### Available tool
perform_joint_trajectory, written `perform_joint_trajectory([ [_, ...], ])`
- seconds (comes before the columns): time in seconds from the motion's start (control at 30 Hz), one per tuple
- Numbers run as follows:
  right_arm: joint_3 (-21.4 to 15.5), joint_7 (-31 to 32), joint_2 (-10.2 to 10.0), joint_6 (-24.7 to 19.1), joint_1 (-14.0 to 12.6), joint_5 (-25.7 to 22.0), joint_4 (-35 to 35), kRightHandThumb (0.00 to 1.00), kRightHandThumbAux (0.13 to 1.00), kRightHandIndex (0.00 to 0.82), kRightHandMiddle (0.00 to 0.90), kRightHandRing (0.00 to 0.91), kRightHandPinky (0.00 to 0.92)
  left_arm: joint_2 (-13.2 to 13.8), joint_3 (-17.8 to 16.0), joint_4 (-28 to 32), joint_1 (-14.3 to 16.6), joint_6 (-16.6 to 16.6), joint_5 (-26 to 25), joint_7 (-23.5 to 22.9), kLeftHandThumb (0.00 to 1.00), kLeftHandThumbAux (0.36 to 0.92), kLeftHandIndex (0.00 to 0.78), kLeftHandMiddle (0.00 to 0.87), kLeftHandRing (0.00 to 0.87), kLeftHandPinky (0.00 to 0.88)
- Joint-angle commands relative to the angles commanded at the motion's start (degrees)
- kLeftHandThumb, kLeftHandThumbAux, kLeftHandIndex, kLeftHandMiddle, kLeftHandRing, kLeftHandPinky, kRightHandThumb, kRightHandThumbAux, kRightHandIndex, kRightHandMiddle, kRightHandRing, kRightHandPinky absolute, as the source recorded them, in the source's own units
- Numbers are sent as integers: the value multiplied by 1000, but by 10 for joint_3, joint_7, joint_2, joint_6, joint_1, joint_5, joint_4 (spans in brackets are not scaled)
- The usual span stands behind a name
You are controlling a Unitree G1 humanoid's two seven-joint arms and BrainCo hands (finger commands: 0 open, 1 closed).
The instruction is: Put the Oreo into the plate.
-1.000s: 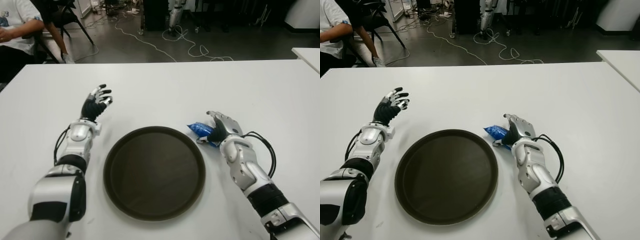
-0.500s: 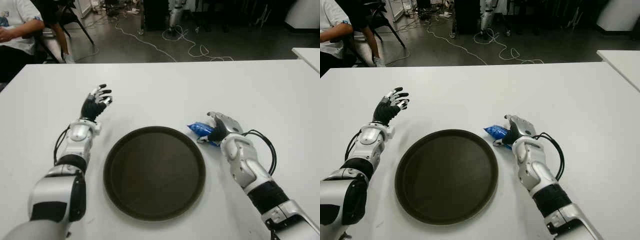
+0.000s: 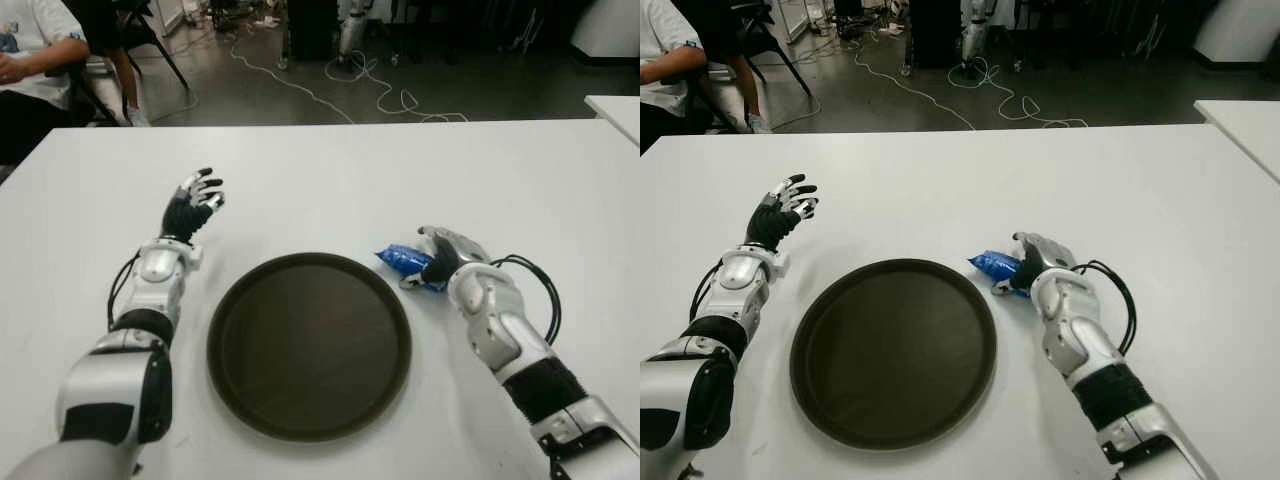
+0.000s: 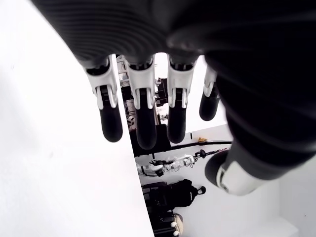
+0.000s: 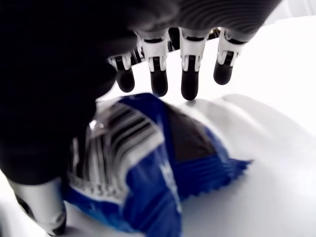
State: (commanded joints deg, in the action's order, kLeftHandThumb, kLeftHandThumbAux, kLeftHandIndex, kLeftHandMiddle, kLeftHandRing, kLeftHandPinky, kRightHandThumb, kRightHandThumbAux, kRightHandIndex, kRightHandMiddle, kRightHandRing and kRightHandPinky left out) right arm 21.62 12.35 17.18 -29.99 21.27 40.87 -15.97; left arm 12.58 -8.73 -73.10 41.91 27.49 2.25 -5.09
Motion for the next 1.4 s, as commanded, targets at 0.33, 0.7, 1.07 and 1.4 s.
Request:
perform_joint_trajectory([
  [0.33,-5,13,9,-5,-1,2,12,0,724,147,161,141,75,-1,-1,1,-1,0,-1,2,147,683,138,225,217,226],
  [0.7,-2,28,17,-23,-1,5,27,0,664,182,201,175,108,-2,-1,2,-2,6,-2,1,168,682,138,221,212,227],
  [1.07,0,25,34,-9,-8,9,41,46,587,214,270,276,236,-2,0,4,-2,9,-1,-1,177,698,138,224,218,241],
  [1.4,5,26,42,-19,-13,19,61,188,563,232,281,302,282,-4,0,5,-2,8,-2,0,164,687,131,217,214,235],
])
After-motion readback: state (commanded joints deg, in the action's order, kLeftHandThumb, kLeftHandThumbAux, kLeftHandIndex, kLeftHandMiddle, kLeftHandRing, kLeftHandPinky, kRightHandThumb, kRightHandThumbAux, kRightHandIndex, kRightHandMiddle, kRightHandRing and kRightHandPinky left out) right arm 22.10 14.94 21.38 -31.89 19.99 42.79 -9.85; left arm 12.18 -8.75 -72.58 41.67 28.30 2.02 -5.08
